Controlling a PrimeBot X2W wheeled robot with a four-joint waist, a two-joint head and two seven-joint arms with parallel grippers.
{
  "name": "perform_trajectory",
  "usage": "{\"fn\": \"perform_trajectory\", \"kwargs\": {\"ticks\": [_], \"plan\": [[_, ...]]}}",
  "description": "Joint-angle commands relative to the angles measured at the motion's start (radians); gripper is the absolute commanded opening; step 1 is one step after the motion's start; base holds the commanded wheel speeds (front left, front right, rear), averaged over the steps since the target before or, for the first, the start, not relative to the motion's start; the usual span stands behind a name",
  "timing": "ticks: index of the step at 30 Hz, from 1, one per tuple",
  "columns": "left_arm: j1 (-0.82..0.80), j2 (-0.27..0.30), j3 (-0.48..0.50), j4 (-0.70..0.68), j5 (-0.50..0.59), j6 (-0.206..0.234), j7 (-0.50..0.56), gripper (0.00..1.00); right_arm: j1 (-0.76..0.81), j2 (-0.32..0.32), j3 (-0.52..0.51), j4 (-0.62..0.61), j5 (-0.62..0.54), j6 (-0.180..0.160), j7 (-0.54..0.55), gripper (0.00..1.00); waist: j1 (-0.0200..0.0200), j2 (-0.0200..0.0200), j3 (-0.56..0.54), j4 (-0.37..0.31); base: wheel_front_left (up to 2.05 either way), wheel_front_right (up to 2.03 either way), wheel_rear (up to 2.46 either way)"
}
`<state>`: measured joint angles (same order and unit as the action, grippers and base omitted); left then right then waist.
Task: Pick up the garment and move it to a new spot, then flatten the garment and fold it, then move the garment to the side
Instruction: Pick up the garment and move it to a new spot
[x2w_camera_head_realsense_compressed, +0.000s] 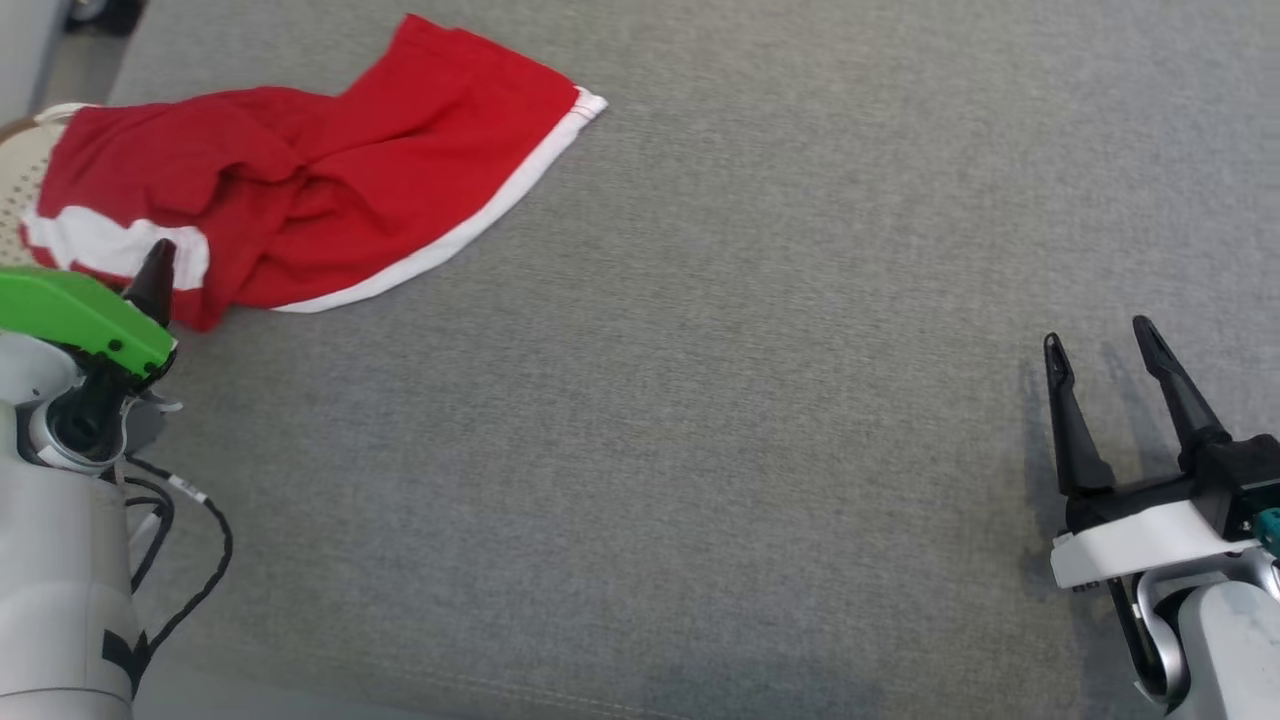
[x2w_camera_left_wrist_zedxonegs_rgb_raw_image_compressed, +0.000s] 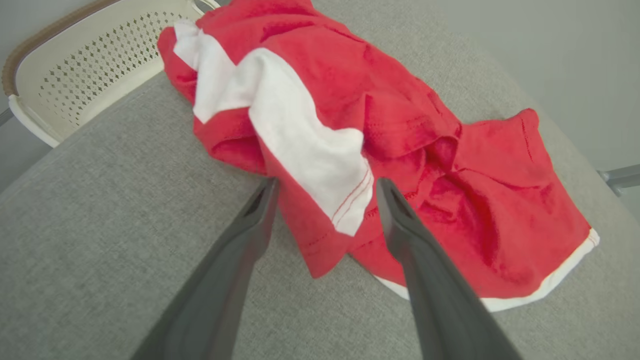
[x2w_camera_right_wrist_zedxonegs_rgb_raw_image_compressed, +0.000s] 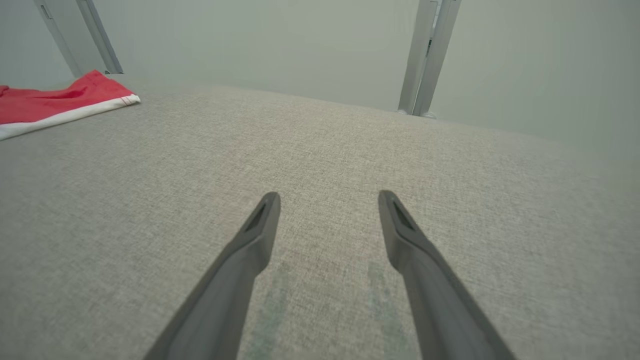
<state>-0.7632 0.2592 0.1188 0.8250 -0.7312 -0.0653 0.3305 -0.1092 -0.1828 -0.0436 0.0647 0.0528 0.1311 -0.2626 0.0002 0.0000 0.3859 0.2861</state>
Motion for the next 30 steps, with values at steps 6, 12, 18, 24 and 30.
{"fn": "perform_trajectory", "kwargs": {"ticks": [6,12,18,24,30], "plan": [[-0.046,0.024,0.012,0.136,-0.01,-0.009,-0.027,0.71,-0.003,0.002,-0.017,-0.032,-0.004,-0.001,-0.003,1.0,-0.0002,0.0,0.134,-0.168,0.0,0.0,0.0],[-0.042,0.013,-0.009,0.209,-0.002,-0.026,-0.037,0.0,-0.004,0.002,-0.021,-0.031,-0.005,-0.001,-0.003,1.0,-0.0002,0.0,0.115,-0.164,0.0,0.0,0.0],[-0.061,-0.005,-0.079,0.157,0.031,-0.064,-0.103,0.0,-0.004,0.009,-0.021,-0.016,-0.003,-0.001,-0.003,1.0,-0.0002,0.0,0.078,-0.146,0.0,0.0,0.0],[0.0,-0.034,-0.213,-0.043,-0.001,-0.066,-0.094,0.0,0.006,0.036,0.0,0.006,0.006,-0.001,-0.003,1.0,-0.0002,0.0,0.014,-0.151,0.0,0.0,0.0],[0.114,-0.08,-0.425,-0.35,-0.026,-0.066,-0.022,0.0,0.023,0.058,0.001,0.017,0.019,-0.001,-0.003,1.0,-0.0002,0.0,-0.042,-0.185,0.0,0.0,0.0]]}}
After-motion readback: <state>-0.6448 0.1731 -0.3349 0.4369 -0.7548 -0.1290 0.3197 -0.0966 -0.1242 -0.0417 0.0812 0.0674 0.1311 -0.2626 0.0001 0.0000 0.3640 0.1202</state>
